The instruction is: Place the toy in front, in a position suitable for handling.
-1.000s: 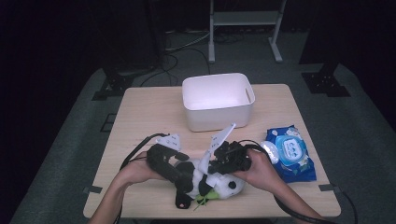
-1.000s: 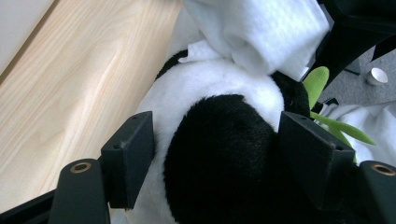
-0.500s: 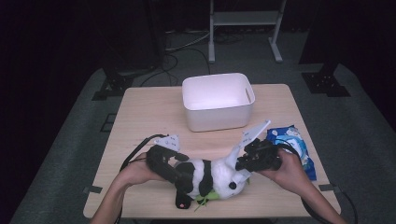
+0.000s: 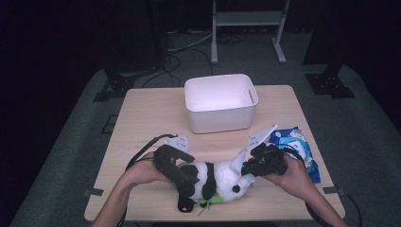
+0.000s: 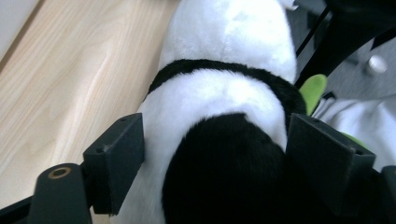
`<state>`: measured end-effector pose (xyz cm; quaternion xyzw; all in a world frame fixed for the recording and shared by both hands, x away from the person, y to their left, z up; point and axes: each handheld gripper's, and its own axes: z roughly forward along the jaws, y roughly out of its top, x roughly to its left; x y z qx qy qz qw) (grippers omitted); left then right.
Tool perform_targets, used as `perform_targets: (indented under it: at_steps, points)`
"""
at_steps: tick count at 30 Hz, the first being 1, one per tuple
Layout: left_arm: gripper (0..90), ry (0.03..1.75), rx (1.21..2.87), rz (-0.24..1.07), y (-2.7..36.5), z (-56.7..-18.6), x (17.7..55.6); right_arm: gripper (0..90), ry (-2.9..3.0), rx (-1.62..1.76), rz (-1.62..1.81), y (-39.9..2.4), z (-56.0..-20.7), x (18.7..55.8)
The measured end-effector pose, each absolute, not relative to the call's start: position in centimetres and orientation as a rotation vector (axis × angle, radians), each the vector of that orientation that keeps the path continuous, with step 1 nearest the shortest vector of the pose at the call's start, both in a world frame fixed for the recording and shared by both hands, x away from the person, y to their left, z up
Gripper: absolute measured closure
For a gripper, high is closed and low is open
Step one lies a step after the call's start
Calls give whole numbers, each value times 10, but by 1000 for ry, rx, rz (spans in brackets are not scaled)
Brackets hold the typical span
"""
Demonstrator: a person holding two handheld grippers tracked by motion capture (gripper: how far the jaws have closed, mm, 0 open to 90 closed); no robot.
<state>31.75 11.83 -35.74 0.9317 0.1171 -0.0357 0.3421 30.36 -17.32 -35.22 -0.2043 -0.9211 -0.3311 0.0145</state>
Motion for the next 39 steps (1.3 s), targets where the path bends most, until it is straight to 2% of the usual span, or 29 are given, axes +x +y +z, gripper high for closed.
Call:
perform_targets:
  at_steps: [3,7,9,11,13,17,20,21,22,24,32,39]
  points:
    - [107,282,2477,-77,106,-360,320,812,-2860,-636,-1035,-174,-353,302]
    - [99,260,2540,-120,90,-370,324,812,-2855,-634,-1035,-175,-353,301]
    - [175,244,2544,-133,89,-369,326,811,-2856,-634,-1030,-176,-353,302]
    - [298,232,2545,-109,89,-365,327,810,-2856,-641,-1030,-177,-353,303]
    - [364,222,2547,-87,88,-362,329,810,-2854,-651,-1034,-179,-352,307]
    - [396,205,2544,-27,86,-356,336,810,-2867,-677,-1021,-182,-347,316]
    - [400,175,2543,66,80,-349,346,811,-2884,-701,-1007,-184,-343,323]
    - [401,141,2541,157,75,-344,353,812,-2894,-727,-1011,-187,-341,330]
    - [401,141,2541,157,75,-344,353,812,-2896,-743,-1014,-188,-339,333]
    - [398,141,2552,239,67,-341,364,814,-2911,-764,-1014,-190,-338,340]
    - [385,139,2500,224,78,-360,364,818,-2903,-737,-987,-181,-347,345]
    - [370,130,2474,193,86,-362,351,817,-2957,-651,-1007,-150,-323,358]
